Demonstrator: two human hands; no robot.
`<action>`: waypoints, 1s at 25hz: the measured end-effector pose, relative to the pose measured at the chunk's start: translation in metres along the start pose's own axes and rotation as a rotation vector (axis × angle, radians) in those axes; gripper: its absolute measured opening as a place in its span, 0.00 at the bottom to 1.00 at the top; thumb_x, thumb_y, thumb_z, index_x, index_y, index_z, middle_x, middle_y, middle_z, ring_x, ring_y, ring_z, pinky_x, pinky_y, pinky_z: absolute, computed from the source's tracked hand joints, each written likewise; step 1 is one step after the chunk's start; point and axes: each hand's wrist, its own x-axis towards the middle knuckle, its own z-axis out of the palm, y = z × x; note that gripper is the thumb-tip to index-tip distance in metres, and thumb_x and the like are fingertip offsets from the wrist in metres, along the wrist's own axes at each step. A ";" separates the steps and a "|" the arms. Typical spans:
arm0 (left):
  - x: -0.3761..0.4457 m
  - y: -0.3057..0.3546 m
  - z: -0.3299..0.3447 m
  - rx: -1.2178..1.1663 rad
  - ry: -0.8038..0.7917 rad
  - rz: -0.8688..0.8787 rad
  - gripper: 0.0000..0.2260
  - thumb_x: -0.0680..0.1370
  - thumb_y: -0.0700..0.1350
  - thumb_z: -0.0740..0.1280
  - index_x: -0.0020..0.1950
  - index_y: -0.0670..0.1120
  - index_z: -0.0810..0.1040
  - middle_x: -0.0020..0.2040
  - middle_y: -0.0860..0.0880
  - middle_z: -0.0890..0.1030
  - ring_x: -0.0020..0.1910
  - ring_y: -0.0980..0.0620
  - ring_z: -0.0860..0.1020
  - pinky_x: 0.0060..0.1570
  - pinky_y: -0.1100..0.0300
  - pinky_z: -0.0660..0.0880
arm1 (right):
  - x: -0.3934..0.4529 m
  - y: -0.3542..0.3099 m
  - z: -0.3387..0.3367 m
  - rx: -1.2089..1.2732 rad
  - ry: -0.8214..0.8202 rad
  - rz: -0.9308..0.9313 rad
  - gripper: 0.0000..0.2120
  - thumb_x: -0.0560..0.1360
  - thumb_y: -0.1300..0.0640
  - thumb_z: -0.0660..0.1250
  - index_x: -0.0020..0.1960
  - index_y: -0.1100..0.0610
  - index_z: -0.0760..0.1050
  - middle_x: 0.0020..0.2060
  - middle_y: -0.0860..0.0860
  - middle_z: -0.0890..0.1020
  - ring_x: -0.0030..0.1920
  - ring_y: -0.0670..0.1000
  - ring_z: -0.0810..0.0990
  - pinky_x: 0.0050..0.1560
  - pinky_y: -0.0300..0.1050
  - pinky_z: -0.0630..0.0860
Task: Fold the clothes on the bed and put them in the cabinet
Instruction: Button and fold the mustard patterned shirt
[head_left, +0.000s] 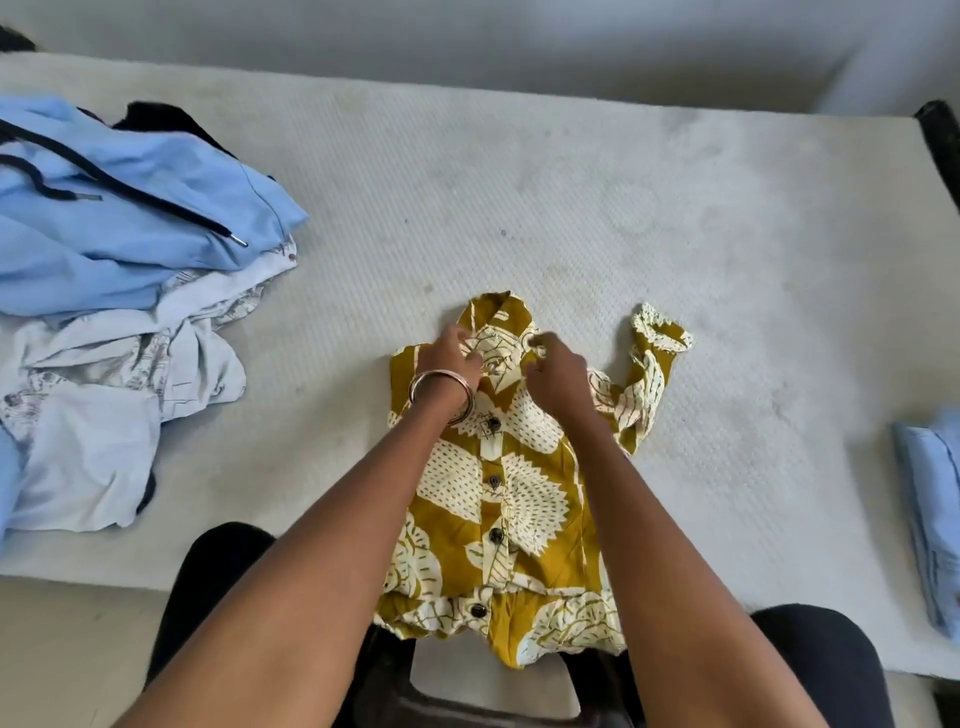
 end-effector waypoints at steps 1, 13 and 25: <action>0.009 0.002 0.006 0.043 -0.011 0.027 0.20 0.80 0.45 0.63 0.71 0.56 0.67 0.51 0.44 0.80 0.47 0.43 0.79 0.46 0.53 0.75 | 0.011 -0.003 0.007 -0.026 -0.040 -0.026 0.23 0.78 0.63 0.61 0.72 0.54 0.67 0.54 0.61 0.81 0.49 0.61 0.80 0.46 0.48 0.75; 0.074 -0.010 0.026 -0.066 0.198 -0.104 0.16 0.73 0.55 0.73 0.44 0.42 0.81 0.45 0.43 0.83 0.42 0.46 0.78 0.44 0.54 0.76 | 0.081 -0.008 0.038 -0.387 0.083 0.099 0.19 0.79 0.45 0.63 0.60 0.58 0.71 0.54 0.57 0.79 0.55 0.61 0.79 0.43 0.50 0.68; 0.085 -0.013 -0.014 -0.304 0.073 -0.390 0.21 0.75 0.55 0.69 0.58 0.40 0.79 0.56 0.42 0.81 0.53 0.40 0.79 0.44 0.54 0.74 | 0.091 0.008 -0.011 0.803 0.110 0.531 0.01 0.75 0.63 0.71 0.45 0.61 0.80 0.41 0.57 0.80 0.39 0.54 0.80 0.40 0.47 0.77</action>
